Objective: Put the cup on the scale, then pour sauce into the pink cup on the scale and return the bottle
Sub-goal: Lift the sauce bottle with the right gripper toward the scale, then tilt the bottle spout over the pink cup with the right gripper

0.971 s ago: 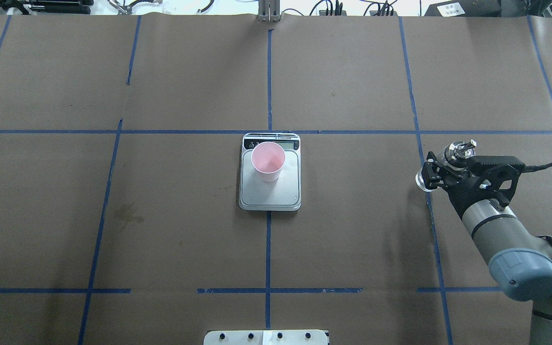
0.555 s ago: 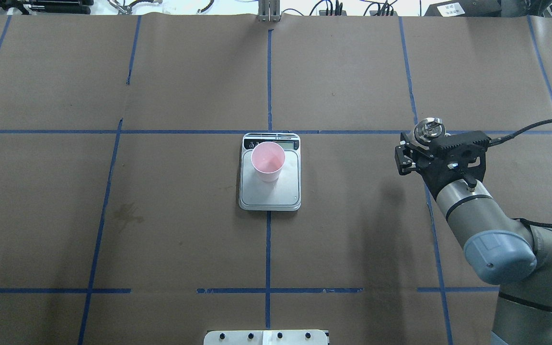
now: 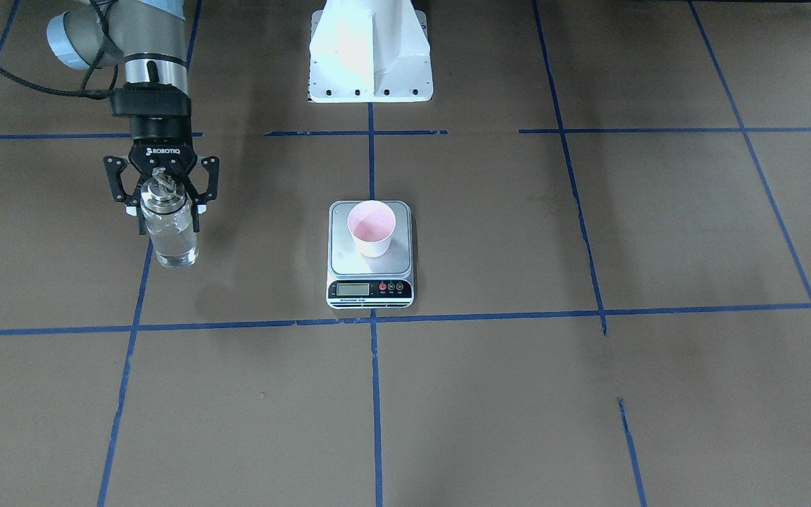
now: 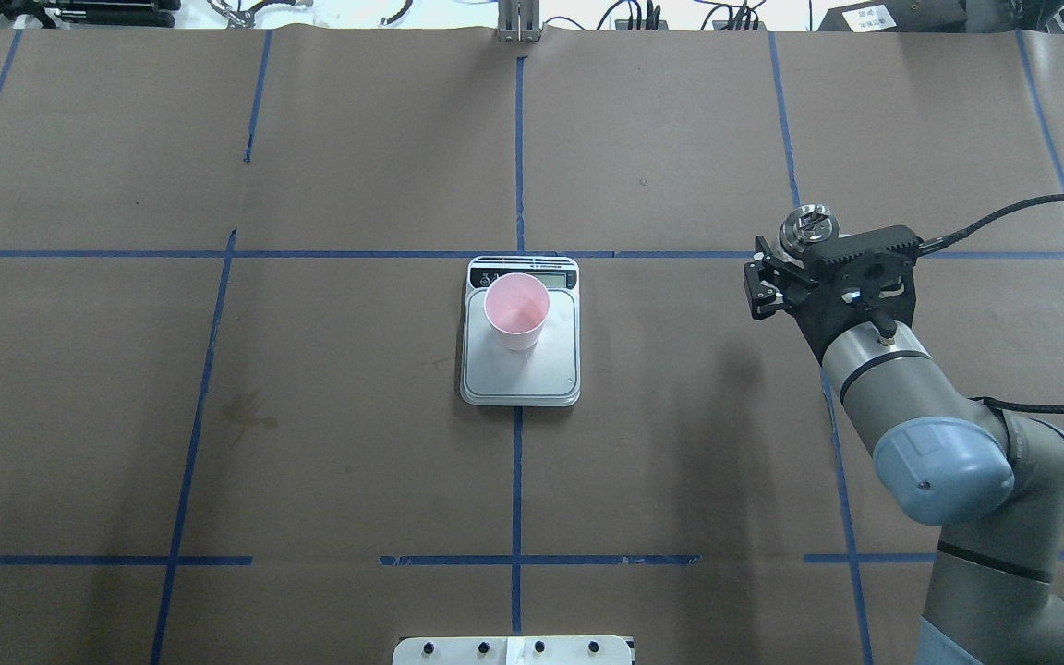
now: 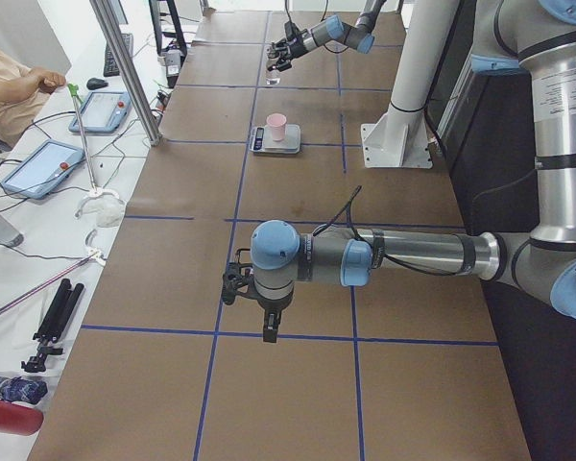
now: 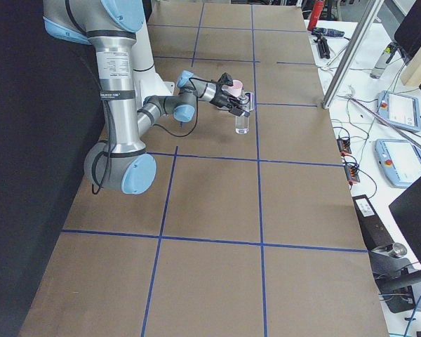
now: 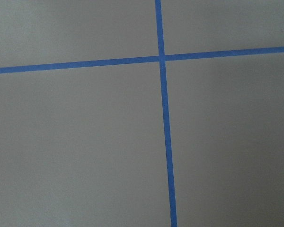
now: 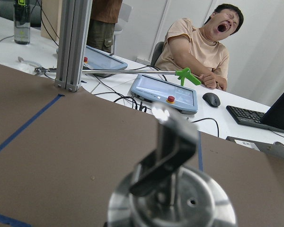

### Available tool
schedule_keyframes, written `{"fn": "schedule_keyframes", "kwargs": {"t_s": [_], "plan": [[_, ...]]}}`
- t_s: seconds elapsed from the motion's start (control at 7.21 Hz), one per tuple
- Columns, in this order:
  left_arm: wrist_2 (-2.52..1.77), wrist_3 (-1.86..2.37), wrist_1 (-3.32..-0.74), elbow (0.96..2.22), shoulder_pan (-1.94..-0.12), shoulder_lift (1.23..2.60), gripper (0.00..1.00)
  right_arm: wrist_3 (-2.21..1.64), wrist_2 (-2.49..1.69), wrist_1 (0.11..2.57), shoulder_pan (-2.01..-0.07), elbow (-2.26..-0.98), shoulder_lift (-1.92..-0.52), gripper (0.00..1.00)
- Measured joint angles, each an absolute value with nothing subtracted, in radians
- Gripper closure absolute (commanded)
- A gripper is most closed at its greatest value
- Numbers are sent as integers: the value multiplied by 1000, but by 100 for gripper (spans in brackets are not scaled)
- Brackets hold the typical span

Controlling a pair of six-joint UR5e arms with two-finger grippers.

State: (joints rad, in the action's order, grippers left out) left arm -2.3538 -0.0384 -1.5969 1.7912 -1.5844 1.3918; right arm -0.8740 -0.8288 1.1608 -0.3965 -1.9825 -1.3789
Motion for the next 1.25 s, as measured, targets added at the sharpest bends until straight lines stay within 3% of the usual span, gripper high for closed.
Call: {"fn": "schedule_keyframes", "kwargs": {"t_s": [0.28,0.69,1.25], "plan": [[-2354,-38,-1597,1791,-1583,1393,0,-770,-800,1457,-384,-1967,-1236,100],[-2354,-38,-1598,1791,-1583,1393,0,-633,-624,1611,-329,-1792,-1070,100],[-2355,-38,-1597,1791,-1583,1393,0,-429,-476,1738,-274,-1736,-1027,100]]}}
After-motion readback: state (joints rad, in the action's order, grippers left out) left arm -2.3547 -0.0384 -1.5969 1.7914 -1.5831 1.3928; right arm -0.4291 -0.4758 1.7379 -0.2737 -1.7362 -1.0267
